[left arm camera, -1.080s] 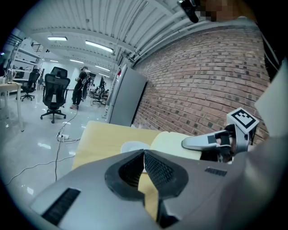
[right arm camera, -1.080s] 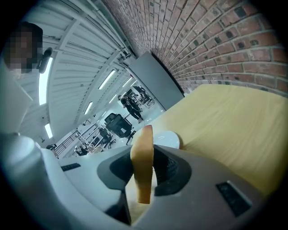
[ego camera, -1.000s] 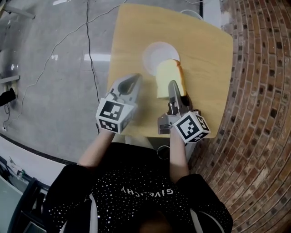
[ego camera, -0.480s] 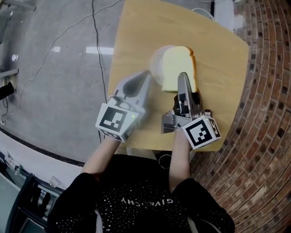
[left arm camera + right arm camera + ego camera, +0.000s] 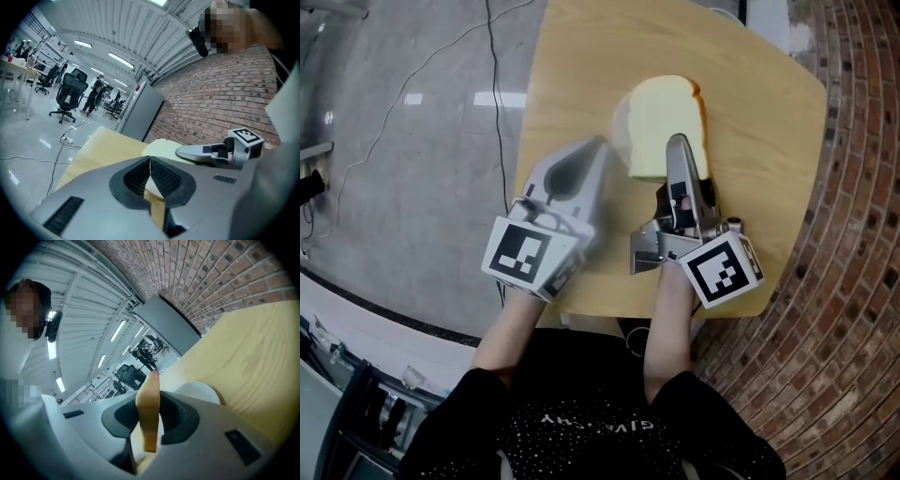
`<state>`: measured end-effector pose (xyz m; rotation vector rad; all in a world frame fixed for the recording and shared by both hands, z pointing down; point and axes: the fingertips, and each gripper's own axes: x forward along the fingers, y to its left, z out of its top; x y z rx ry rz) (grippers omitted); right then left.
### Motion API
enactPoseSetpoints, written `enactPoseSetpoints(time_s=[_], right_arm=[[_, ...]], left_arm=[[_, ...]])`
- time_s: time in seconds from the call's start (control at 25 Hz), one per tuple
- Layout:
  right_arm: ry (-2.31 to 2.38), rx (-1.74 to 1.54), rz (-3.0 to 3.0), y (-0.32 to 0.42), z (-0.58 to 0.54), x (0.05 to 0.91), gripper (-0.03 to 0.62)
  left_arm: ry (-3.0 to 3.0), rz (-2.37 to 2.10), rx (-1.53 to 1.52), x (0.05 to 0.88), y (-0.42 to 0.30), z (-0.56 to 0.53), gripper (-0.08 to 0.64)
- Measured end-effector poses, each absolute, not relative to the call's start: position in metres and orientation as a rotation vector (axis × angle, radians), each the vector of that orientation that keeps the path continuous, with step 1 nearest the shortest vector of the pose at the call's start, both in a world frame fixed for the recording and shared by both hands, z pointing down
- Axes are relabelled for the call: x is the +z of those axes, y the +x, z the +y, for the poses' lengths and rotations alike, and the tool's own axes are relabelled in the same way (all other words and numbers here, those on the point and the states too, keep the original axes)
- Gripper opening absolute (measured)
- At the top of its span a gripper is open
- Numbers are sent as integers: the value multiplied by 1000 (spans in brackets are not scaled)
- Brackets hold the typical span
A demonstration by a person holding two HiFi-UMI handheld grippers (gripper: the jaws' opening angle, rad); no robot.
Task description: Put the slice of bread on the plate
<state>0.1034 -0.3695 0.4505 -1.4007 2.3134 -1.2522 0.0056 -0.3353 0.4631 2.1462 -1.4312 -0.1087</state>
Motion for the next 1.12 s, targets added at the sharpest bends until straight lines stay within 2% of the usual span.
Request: enactPoseSetpoints(time_s=[0.48, 0.64, 0.72, 0.76, 0.8, 0.84, 1.12], right_arm=[[-1611, -1125, 2481, 108, -363, 467, 97], [-1754, -1027, 2539, 109, -364, 468, 116], [-1842, -971, 2582, 110, -364, 470, 143], [-1873, -956, 2610, 111, -365, 472, 175], [-1890, -958, 2636, 110, -364, 475, 236], [-1896, -973, 2654, 110, -364, 479, 261], [-2140, -877, 2672, 134, -361, 487, 334]], left_arm=[[2163, -1404, -122, 459, 12, -321, 12], [2167, -1402, -119, 458, 11, -320, 12], [2172, -1396, -120, 457, 12, -320, 12], [2174, -1394, -121, 457, 12, -320, 12], [2176, -1391, -124, 456, 12, -320, 12], [2178, -1389, -126, 456, 12, -319, 12], [2180, -1373, -137, 454, 10, -316, 12]])
